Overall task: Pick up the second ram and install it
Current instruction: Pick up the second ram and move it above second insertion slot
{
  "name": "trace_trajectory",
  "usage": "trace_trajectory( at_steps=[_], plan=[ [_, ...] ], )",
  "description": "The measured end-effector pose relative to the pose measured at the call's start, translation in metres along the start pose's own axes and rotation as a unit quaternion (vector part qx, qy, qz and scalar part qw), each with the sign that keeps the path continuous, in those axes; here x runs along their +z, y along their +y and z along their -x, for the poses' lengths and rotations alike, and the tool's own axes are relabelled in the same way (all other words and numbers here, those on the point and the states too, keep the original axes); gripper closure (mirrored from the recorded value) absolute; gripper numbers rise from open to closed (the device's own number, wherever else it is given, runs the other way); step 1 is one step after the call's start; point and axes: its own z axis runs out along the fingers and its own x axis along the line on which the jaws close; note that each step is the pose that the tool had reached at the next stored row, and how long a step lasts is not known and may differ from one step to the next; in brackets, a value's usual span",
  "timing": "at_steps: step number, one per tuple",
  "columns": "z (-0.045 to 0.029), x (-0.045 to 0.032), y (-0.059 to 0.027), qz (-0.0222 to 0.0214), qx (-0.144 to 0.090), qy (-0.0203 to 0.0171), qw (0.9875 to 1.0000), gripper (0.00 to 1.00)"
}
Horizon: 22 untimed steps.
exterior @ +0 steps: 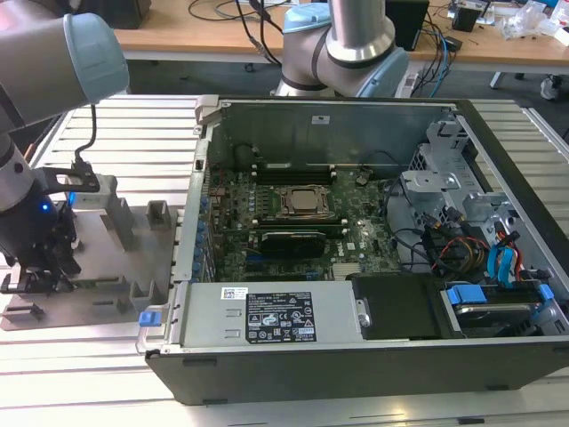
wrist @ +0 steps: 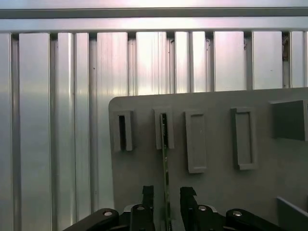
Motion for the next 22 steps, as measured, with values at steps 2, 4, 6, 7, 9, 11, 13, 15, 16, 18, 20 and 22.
trace_trajectory(
  at_steps=[2, 4, 6, 7, 9, 11, 13, 15, 16, 18, 20, 22],
  plan=[
    [0.0, 0.0059, 0.0, 0.0, 0.0, 0.0, 1.0, 0.64],
    [0.0, 0.0072, 0.0, 0.0001, 0.0, 0.0001, 1.0, 0.64],
    [0.0, 0.0074, 0.0, 0.0001, 0.0, 0.0, 1.0, 0.65],
    [0.0, 0.0075, 0.0, 0.0, 0.0, 0.0, 1.0, 0.72],
    [0.0, 0.0077, 0.0, 0.0, 0.0, 0.0, 1.0, 0.87],
    [0.0, 0.0077, 0.0, 0.0, 0.0, 0.0, 1.0, 0.87],
    [0.0, 0.0078, 0.0, 0.0, 0.0, 0.0, 1.0, 0.87],
    [0.0, 0.0079, 0.0, 0.0, 0.0, 0.0, 1.0, 0.87],
    [0.0, 0.0079, 0.0, 0.0, 0.0, 0.0, 1.0, 0.87],
    [0.0, 0.0081, 0.0, 0.0, 0.0, 0.0, 1.0, 0.87],
    [0.0, 0.0082, 0.0, 0.0, 0.0, 0.0, 1.0, 0.87],
    [0.0, 0.0081, 0.0, 0.0, 0.0, 0.0, 1.0, 0.87]
  ],
)
